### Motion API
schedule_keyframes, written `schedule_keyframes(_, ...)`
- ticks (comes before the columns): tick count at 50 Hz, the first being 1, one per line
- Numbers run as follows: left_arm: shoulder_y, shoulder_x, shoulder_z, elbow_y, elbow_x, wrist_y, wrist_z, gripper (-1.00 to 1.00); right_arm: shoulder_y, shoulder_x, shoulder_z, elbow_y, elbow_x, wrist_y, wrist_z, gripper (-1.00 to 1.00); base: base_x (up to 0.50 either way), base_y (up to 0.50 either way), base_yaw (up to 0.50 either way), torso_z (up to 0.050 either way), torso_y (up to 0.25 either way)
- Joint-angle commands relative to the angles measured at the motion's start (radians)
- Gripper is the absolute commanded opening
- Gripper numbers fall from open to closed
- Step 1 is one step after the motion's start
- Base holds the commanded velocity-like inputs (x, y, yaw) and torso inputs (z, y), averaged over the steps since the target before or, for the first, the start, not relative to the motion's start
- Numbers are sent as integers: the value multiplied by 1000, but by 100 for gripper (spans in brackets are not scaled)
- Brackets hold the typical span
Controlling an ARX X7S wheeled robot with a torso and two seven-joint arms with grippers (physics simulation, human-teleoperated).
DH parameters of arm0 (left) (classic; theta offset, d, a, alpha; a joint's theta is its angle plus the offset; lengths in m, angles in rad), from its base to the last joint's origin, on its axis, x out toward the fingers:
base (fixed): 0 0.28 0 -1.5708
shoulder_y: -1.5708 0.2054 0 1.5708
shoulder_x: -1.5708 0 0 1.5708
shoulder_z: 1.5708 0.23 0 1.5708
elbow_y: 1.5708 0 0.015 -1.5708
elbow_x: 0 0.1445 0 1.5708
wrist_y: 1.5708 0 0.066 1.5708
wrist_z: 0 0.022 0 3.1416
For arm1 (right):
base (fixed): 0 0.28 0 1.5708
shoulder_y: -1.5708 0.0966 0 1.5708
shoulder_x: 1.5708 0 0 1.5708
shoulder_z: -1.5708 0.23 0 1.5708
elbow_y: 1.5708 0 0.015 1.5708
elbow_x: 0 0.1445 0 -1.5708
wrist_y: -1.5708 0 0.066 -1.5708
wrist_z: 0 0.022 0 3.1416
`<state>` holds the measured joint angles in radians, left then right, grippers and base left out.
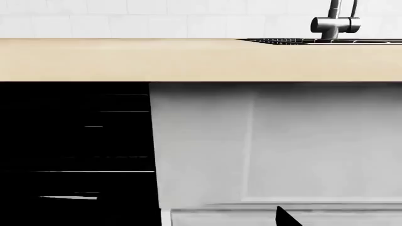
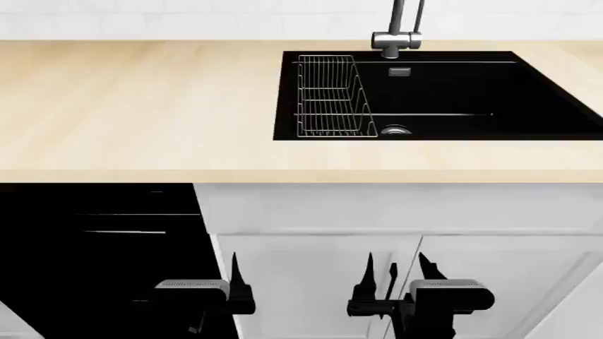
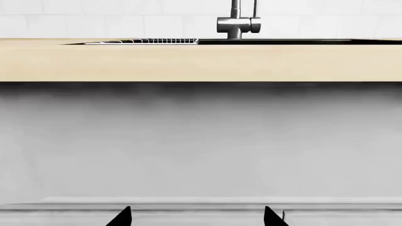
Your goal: Pick and place the shaker into the drawer. Then close the cabinet.
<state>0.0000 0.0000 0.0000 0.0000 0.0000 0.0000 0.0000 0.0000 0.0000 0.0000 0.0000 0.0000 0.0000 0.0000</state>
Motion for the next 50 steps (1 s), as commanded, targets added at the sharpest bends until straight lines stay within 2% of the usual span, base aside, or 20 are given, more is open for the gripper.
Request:
schedule_keyframes(1,1,-16,17,3,-16,-7,-20,100,-1,16,-23,-2,7,3,22,100,0,0,0,0,0)
schedule_keyframes(7,19,-37,43,26,-24,-12,-52,100,-1,37,-64,-8,-3,23,49,100,-11,500,0,0,0)
schedule_keyframes(22,-3,-63,93,-62,-17,36,-89,100,22,59,-91,16,38,38,79,100,0,500,0,0,0)
schedule_keyframes(23,-11,-63,93,-66,-21,19,-91,100,27,56,-79,16,62,64,80,100,0,0,0,0,0)
schedule_keyframes(25,-77,-63,104,5,-36,-147,-81,100,82,82,-52,-70,98,225,80,100,0,0,0,24,21)
schedule_keyframes(27,-253,-43,111,167,-55,-408,-92,100,248,145,-5,-260,153,513,74,100,0,0,0,50,35)
schedule_keyframes(29,-550,-5,114,301,-128,-708,-129,100,548,234,15,-400,206,813,51,100,0,0,0,50,30)
schedule_keyframes(31,-850,-1,118,269,-319,-965,-287,100,848,308,-12,-388,244,1081,-2,100,0,0,0,50,31)
schedule_keyframes(32,-1000,-1,128,162,-411,-1023,-372,100,998,337,-54,-306,250,1152,-39,100,0,0,0,50,31)
schedule_keyframes(34,-1300,-1,196,-138,-528,-960,-476,100,1298,366,-182,-16,219,1158,-136,100,0,0,0,50,32)
schedule_keyframes(36,-1600,-1,350,-438,-613,-756,-474,100,1598,343,-298,284,160,1018,-230,100,0,0,0,50,30)
schedule_keyframes(38,-1900,0,650,-738,-883,-523,-453,100,1898,285,-381,584,102,810,-307,100,0,0,0,50,31)
schedule_keyframes(40,-2200,0,950,-1038,-1183,-428,-449,100,2198,227,-398,884,37,633,-353,100,0,0,0,50,29)
schedule_keyframes(41,-2282,0,1100,-1188,-1313,-402,-448,100,2348,219,-343,1034,-32,645,-374,100,0,0,0,50,31)
schedule_keyframes(42,-2301,0,1246,-1212,-1401,-381,-447,100,2356,207,-282,1152,-107,652,-398,100,0,0,0,50,31)
schedule_keyframes(44,-2317,0,1379,-1213,-1529,-344,-444,100,2356,186,-184,1149,-220,648,-433,100,0,0,0,50,31)
schedule_keyframes(47,-2295,0,1493,-1203,-1633,-304,-445,100,2356,170,-115,1184,-285,625,-446,100,0,0,0,50,31)
schedule_keyframes(50,-2273,0,1545,-1207,-1672,-283,-441,100,2356,162,-88,1207,-302,612,-445,100,0,0,0,50,32)
